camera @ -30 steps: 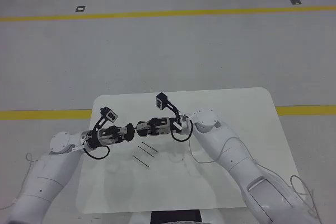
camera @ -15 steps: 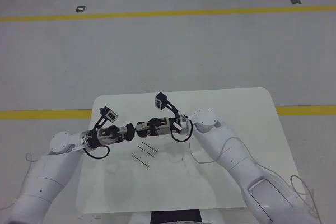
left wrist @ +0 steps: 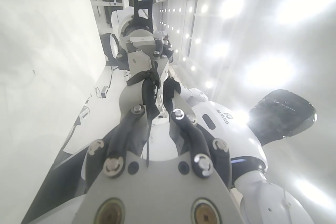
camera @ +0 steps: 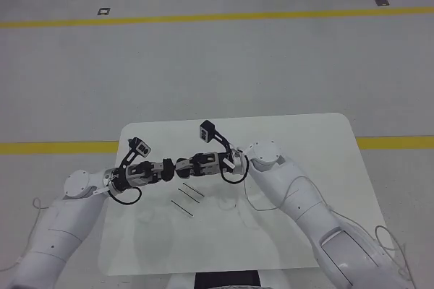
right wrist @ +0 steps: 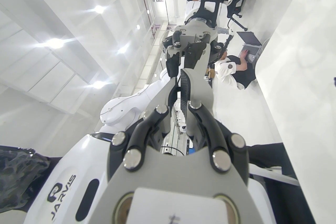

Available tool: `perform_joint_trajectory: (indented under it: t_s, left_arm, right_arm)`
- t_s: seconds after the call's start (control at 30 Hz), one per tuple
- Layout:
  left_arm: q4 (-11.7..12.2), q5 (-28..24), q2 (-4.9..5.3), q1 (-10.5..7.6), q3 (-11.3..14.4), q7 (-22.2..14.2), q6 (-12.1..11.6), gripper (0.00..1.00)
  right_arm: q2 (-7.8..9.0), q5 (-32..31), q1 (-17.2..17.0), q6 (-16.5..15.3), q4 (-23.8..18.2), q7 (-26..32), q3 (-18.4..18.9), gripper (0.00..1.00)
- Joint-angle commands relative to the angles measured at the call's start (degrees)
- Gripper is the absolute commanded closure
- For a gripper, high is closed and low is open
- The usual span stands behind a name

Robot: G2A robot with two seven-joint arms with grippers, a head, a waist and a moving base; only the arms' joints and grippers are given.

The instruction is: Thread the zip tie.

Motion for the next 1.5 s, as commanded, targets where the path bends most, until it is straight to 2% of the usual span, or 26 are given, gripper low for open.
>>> perform_joint_trajectory:
  t_s: [0.0,0.37,0.5,0.8,0.83,0.9,0.93,0.97,1.47]
  left_arm:
    - [0.0,0.0,-0.02,0.01,0.0,0.0,0.0,0.89]
    - [0.2,0.5,-0.14,0.03,-0.2,0.7,0.1,0.94]
    - [0.2,0.7,-0.18,0.02,-0.3,0.7,0.2,1.00]
    - [0.1,0.7,-0.26,0.10,-0.4,0.5,0.2,1.00]
    - [0.1,0.7,-0.27,0.12,-0.5,0.4,0.1,1.00]
    - [0.1,0.7,-0.27,0.19,-0.5,0.3,0.0,1.00]
    - [0.1,0.7,-0.27,0.21,-0.6,0.3,0.0,1.00]
    - [0.1,0.7,-0.27,0.24,-0.7,0.3,-0.1,1.00]
    - [0.2,1.6,-0.35,0.44,-1.0,0.8,-0.8,1.00]
  right_arm:
    - [0.00,0.0,0.0,0.0,0.0,0.0,-0.1,1.00]
    - [-0.11,0.4,0.4,-0.3,0.5,0.3,-0.8,1.00]
    - [-0.18,0.7,0.4,-0.4,0.7,0.3,-1.0,1.00]
    - [-0.32,0.9,0.7,-0.6,1.2,0.0,-1.4,1.00]
    - [-0.34,0.9,0.7,-0.6,1.3,0.0,-1.5,0.91]
    - [-0.37,1.1,0.7,-0.6,1.3,-0.2,-1.5,0.60]
    - [-0.38,1.2,0.7,-0.6,1.3,-0.3,-1.5,0.27]
    - [-0.39,1.2,0.6,-0.6,1.3,-0.5,-1.6,0.00]
    - [0.44,0.9,-1.0,-1.7,1.1,-3.8,0.4,0.00]
